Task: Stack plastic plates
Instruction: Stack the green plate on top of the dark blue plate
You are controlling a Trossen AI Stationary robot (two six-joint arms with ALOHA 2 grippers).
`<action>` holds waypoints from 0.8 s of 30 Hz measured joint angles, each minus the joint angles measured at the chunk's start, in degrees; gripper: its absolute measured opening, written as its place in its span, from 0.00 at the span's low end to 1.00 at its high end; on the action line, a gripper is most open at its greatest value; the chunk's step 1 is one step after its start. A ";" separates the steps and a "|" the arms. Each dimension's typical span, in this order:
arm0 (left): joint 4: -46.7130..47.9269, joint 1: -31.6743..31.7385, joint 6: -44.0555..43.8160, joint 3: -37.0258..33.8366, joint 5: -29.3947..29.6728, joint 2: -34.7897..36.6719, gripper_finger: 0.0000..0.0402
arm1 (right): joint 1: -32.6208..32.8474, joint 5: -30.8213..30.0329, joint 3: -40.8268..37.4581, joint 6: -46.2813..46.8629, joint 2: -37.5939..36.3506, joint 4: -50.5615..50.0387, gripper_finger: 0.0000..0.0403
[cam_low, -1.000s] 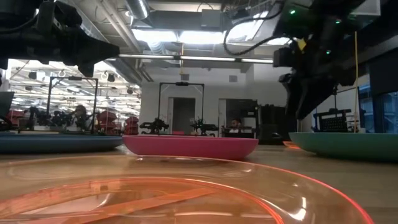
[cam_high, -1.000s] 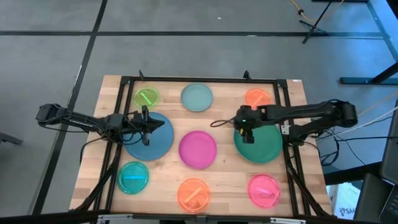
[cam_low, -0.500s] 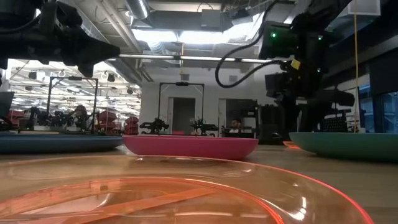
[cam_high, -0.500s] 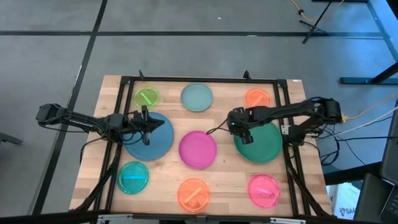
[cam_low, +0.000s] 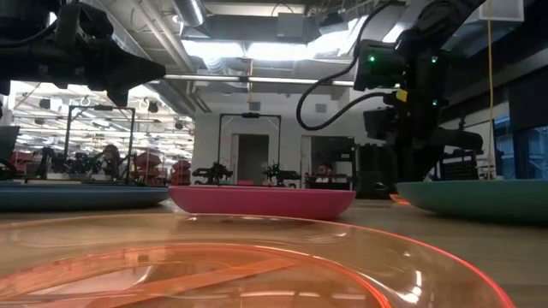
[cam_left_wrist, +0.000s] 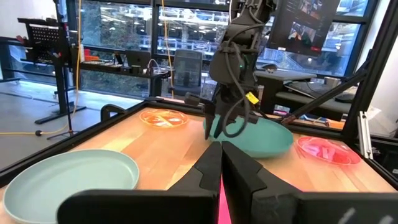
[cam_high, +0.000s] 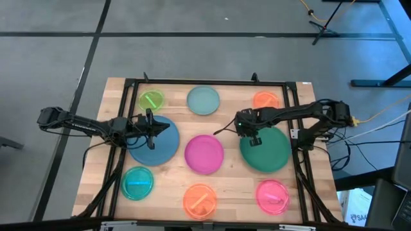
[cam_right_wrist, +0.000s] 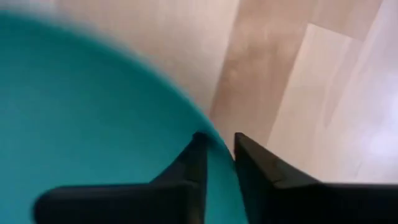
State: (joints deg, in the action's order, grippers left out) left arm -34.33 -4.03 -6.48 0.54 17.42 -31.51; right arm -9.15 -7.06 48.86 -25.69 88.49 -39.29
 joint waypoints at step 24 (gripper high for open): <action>-6.21 0.00 -1.95 0.00 4.32 0.02 0.01 | -6.64 2.61 -0.13 -0.09 -4.64 -1.72 0.00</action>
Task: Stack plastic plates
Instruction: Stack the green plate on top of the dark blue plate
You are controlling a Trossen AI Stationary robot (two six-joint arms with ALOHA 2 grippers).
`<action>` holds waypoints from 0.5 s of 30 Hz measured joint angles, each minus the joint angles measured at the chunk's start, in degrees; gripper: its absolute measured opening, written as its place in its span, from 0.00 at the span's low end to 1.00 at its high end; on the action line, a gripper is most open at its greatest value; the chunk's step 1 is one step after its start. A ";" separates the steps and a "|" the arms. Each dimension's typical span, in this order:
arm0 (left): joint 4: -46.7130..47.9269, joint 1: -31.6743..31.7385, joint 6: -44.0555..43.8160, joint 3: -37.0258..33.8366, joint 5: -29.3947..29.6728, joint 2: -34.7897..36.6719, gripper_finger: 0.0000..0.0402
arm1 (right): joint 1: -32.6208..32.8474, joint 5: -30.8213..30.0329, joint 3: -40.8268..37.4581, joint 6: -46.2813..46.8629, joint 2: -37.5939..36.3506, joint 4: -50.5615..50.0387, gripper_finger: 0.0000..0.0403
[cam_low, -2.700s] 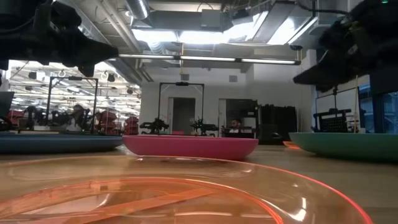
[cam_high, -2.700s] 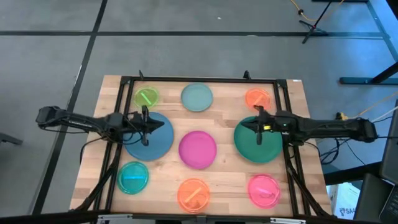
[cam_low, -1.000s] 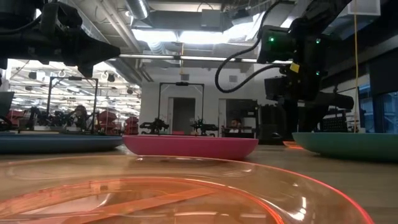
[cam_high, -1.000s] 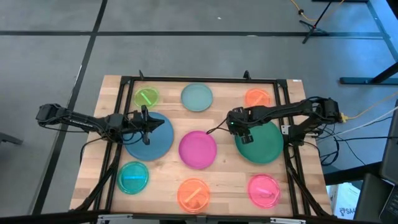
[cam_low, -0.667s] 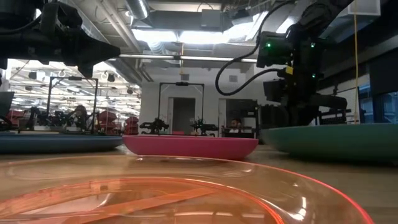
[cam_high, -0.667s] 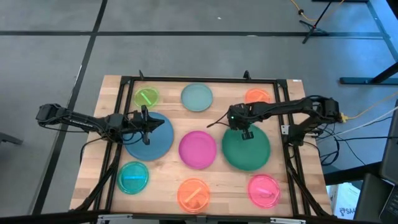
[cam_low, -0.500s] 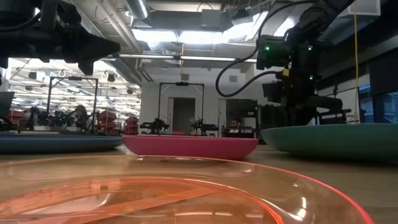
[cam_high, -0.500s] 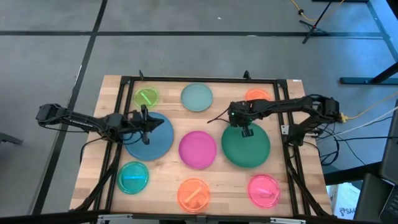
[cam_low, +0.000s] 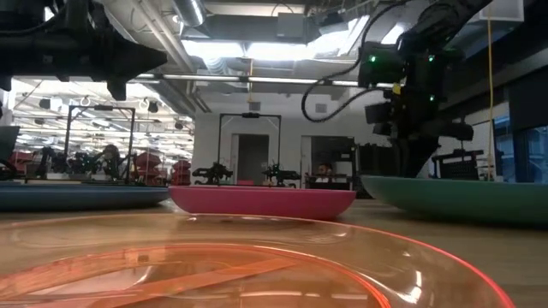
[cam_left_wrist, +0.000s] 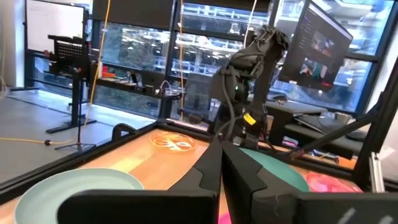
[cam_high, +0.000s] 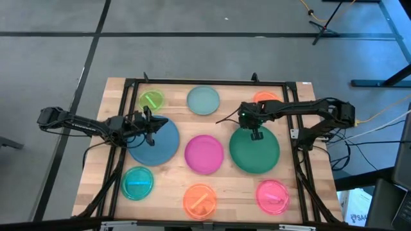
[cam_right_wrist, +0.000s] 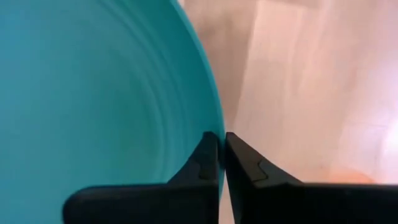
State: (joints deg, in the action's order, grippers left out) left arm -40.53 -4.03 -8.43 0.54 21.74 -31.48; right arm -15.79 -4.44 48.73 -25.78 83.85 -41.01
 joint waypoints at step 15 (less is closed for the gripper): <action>-0.72 0.00 -0.21 0.00 0.09 -0.02 0.01 | -6.11 14.21 7.21 14.10 -4.61 -4.45 0.00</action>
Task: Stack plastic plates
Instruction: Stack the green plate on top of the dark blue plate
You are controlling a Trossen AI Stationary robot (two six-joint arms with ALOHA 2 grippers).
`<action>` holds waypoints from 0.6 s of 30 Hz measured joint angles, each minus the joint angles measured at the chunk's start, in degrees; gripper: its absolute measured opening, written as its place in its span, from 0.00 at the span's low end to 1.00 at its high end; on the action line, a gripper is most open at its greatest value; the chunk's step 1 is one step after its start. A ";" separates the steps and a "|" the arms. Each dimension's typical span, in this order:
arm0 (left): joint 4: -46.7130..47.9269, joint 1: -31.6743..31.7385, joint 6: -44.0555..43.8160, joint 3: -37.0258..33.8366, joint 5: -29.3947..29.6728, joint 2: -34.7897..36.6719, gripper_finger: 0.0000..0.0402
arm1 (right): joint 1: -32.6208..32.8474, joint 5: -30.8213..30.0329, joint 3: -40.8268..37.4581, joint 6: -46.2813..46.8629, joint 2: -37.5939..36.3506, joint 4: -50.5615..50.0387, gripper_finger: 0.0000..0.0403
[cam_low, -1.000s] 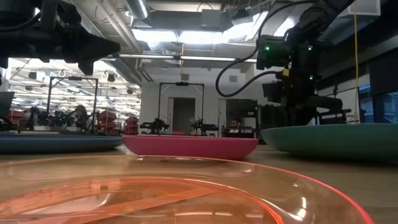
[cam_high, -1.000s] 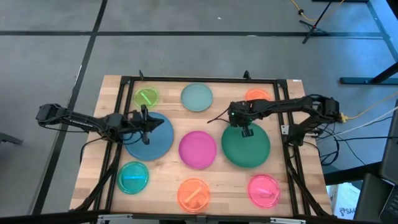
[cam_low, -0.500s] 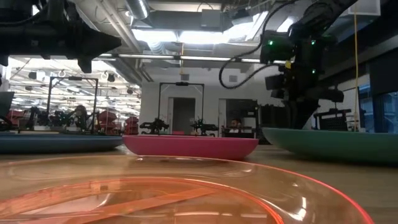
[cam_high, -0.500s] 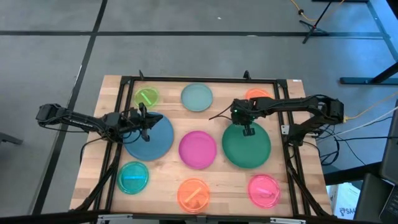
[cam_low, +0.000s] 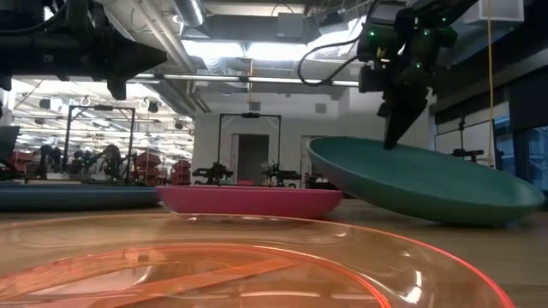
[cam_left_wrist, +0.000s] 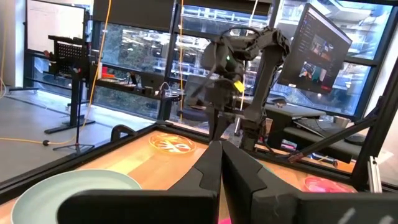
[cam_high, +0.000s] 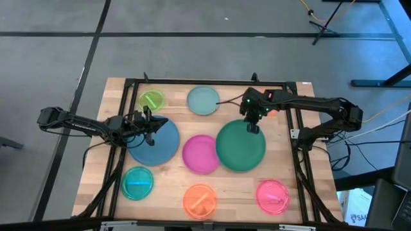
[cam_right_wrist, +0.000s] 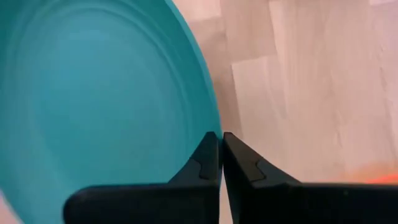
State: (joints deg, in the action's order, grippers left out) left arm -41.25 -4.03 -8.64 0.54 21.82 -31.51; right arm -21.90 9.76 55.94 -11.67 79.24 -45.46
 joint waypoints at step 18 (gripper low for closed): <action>0.04 0.00 0.02 0.00 -0.02 0.00 0.01 | -2.15 -1.54 -4.27 2.80 0.09 -2.10 0.00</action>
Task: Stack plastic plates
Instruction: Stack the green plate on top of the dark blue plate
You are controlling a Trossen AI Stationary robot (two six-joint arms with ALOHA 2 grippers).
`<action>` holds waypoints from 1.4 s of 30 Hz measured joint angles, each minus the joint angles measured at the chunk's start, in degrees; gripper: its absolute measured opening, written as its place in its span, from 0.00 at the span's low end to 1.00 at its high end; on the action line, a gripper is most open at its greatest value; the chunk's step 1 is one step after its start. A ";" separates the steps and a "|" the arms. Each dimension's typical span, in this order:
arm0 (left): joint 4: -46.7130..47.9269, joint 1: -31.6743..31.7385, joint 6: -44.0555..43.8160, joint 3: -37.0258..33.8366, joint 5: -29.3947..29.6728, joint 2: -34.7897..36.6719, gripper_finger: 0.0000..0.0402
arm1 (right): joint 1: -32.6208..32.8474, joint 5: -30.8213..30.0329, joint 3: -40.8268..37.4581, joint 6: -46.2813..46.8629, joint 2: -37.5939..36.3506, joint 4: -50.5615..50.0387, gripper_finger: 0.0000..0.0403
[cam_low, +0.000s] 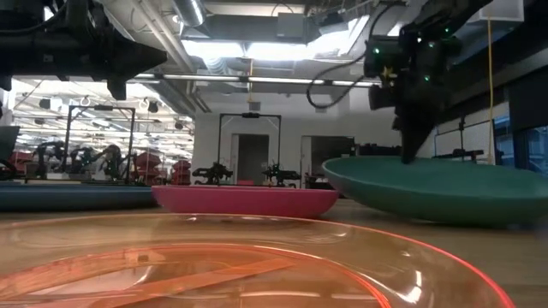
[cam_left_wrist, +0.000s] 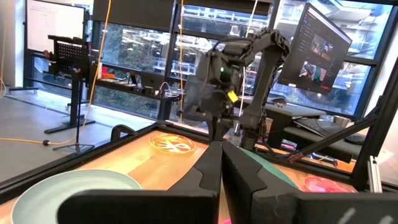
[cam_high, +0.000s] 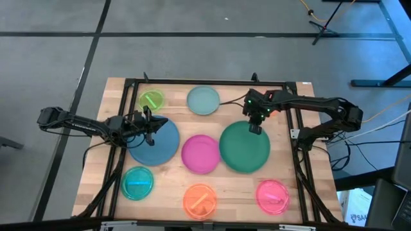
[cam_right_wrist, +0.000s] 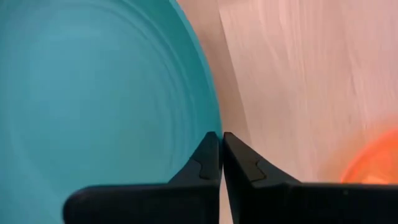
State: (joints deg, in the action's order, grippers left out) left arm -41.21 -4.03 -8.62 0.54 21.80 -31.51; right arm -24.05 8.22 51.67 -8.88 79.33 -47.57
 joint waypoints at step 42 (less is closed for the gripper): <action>0.46 0.00 0.22 0.00 0.00 0.00 0.01 | -0.09 -4.46 -4.80 3.81 10.86 8.24 0.12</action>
State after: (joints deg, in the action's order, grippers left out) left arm -40.75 -4.03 -8.40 0.54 21.80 -31.51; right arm -24.14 3.76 46.87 -5.07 90.19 -39.33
